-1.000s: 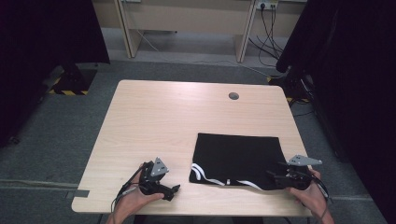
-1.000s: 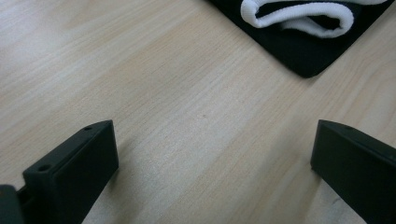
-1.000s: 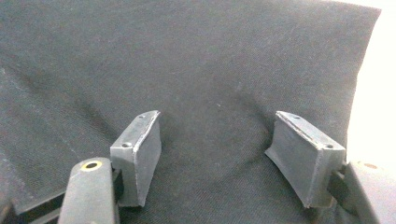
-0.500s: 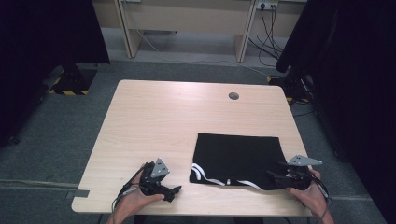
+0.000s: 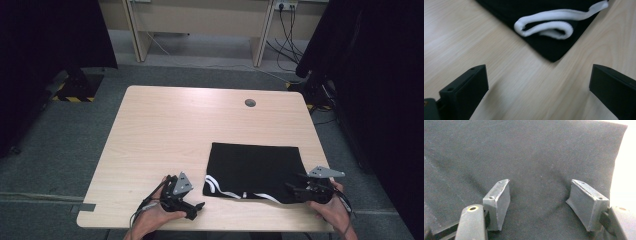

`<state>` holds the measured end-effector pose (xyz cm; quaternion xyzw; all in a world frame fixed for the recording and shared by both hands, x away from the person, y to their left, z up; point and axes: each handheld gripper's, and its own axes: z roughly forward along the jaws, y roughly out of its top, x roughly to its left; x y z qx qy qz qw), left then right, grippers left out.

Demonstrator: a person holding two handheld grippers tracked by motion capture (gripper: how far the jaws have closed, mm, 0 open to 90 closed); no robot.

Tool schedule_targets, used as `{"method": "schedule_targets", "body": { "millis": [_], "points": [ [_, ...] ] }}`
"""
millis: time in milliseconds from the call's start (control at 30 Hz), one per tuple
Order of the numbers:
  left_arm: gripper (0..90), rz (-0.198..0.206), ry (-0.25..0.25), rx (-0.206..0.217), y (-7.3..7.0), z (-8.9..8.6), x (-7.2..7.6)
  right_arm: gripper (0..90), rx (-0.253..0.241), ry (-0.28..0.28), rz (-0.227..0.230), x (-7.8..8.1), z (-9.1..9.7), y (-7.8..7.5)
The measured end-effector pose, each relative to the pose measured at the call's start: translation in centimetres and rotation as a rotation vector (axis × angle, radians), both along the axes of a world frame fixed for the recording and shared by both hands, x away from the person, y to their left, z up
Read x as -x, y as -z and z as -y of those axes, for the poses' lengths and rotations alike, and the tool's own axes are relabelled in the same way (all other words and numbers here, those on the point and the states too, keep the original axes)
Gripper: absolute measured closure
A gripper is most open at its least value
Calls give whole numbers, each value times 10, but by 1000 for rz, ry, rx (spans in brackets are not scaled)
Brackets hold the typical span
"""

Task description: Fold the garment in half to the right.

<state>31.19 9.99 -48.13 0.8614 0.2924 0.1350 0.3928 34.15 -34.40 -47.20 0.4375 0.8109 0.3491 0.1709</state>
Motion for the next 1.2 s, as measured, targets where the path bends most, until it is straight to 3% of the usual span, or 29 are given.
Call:
{"method": "schedule_targets", "body": {
  "millis": [567,800,833,967,1133,1200],
  "points": [
    [17,13,24,13,-6,38,-20,339,1,-2,1,-1,0,0],
    [41,-19,17,-38,1,50,-33,338,0,1,-3,-1,0,0],
    [62,-36,22,-23,1,50,-34,338,1,3,-3,-1,-1,0],
    [236,-26,21,-14,-2,51,-32,338,-5,1,-2,-1,0,0],
    [549,-11,7,8,-3,49,-28,337,-7,2,3,-1,0,1],
    [636,-3,9,18,-2,49,-26,337,-8,3,3,-1,0,1]
  ]
}}
